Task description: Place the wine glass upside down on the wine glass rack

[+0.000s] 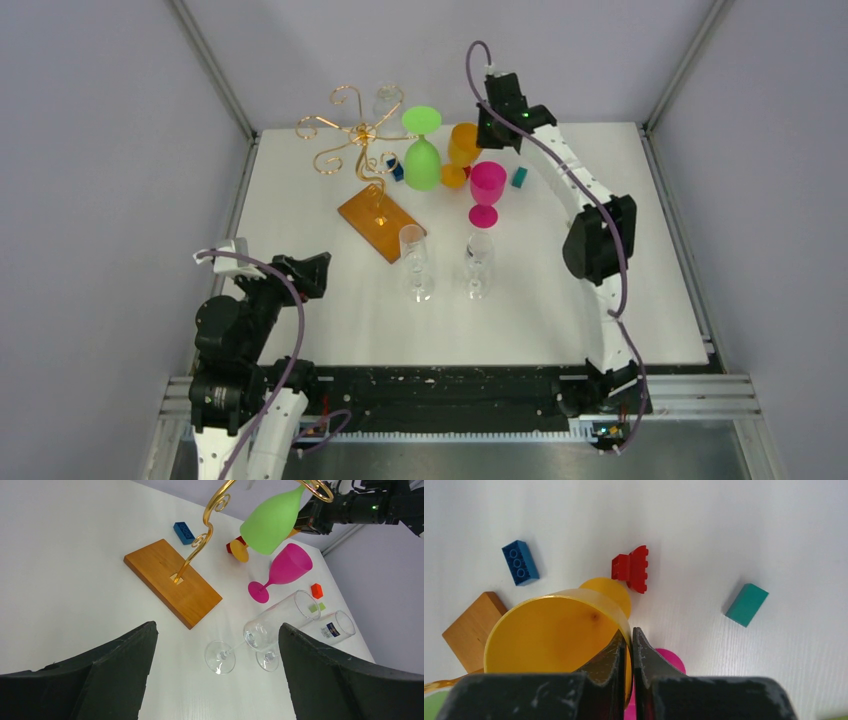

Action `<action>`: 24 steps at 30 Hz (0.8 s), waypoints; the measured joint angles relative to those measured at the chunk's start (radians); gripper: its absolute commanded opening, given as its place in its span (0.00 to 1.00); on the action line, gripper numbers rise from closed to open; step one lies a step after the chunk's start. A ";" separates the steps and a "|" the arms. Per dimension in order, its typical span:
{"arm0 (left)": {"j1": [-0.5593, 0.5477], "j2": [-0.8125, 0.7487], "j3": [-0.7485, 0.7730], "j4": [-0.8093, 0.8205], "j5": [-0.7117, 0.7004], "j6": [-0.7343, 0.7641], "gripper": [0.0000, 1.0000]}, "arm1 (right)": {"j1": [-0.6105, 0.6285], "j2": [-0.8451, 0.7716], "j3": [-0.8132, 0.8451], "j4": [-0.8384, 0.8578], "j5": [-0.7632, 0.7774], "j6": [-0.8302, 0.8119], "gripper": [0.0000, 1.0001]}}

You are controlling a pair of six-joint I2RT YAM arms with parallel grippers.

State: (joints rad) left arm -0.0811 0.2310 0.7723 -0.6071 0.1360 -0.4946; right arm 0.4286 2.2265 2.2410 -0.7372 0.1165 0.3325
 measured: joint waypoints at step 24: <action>0.000 0.010 0.139 0.027 -0.042 0.016 0.84 | -0.051 -0.911 -0.572 0.370 0.077 0.030 0.00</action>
State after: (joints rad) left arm -0.0811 0.2409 0.9112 -0.5797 0.0940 -0.4789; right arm 0.3779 1.3159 1.6691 -0.3672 0.1936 0.3626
